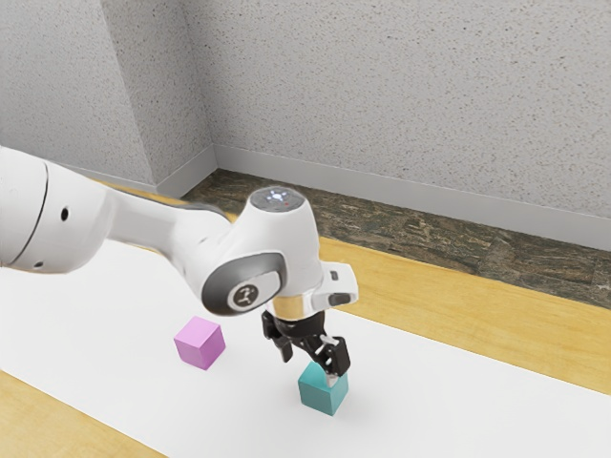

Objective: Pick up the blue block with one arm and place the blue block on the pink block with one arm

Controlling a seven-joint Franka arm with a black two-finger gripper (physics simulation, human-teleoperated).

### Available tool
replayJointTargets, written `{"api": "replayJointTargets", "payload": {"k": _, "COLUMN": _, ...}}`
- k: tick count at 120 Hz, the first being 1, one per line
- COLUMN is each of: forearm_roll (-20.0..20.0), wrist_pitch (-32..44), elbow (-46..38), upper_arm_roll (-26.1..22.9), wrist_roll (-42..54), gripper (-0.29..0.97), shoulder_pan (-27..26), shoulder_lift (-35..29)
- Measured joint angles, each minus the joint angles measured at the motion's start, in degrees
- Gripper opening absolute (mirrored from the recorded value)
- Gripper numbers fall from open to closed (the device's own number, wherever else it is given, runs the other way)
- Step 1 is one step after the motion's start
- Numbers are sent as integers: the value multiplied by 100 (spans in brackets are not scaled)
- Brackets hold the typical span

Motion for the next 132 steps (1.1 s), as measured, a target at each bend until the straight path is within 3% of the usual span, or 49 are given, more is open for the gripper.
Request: {"api": "replayJointTargets", "payload": {"k": 132, "forearm_roll": -26, "wrist_pitch": 324, "elbow": 218, "upper_arm_roll": 39, "wrist_roll": -149, "gripper": 68, "shoulder_pan": 31, "shoulder_lift": 617}}
